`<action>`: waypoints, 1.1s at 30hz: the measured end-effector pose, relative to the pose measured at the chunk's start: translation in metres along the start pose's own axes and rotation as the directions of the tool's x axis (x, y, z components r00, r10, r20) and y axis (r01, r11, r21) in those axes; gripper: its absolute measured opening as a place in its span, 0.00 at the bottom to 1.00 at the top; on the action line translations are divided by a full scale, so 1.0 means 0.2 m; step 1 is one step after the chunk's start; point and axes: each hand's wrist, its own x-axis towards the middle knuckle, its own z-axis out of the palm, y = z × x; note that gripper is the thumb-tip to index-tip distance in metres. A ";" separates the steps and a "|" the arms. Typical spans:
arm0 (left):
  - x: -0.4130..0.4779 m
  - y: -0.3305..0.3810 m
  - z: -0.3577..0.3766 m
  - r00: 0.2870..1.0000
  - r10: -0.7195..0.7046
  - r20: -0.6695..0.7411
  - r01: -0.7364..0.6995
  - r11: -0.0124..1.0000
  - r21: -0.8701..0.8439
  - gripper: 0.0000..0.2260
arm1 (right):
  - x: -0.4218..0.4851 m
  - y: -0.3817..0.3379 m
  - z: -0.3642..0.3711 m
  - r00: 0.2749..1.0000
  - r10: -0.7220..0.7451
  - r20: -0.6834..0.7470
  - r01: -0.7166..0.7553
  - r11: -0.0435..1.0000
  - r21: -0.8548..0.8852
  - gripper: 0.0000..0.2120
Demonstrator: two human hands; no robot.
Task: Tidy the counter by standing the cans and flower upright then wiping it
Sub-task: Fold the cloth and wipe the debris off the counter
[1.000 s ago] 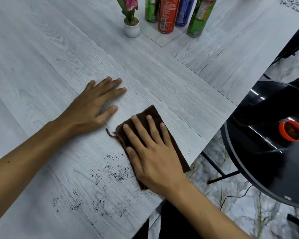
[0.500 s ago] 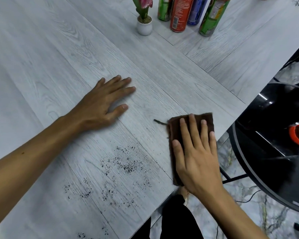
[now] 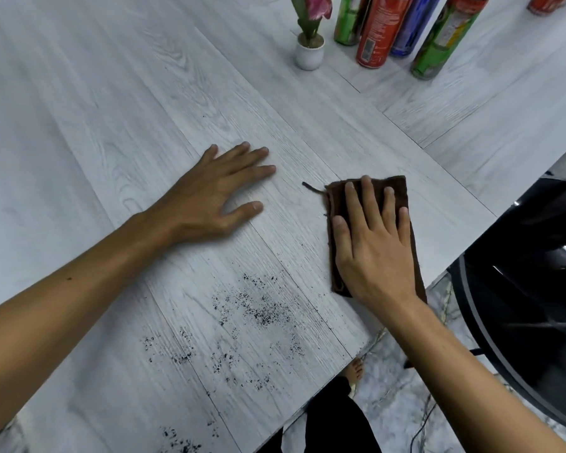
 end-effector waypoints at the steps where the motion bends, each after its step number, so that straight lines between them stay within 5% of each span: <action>1: 0.00 0.00 0.00 1.000 0.000 -0.001 0.000 1.000 0.003 0.29 | 0.01 -0.02 0.00 1.000 -0.012 0.006 0.012 1.000 -0.001 0.28; 26: -0.16 0.00 -0.08 0.997 -0.077 -0.002 0.077 0.995 -0.057 0.26 | -0.28 -0.44 0.22 0.927 -0.372 0.040 0.372 0.928 0.006 0.27; 33: -0.20 0.01 -0.07 0.997 -0.070 -0.009 0.070 0.997 -0.039 0.26 | -0.46 -0.39 0.23 0.925 -0.378 0.050 0.378 0.926 -0.003 0.27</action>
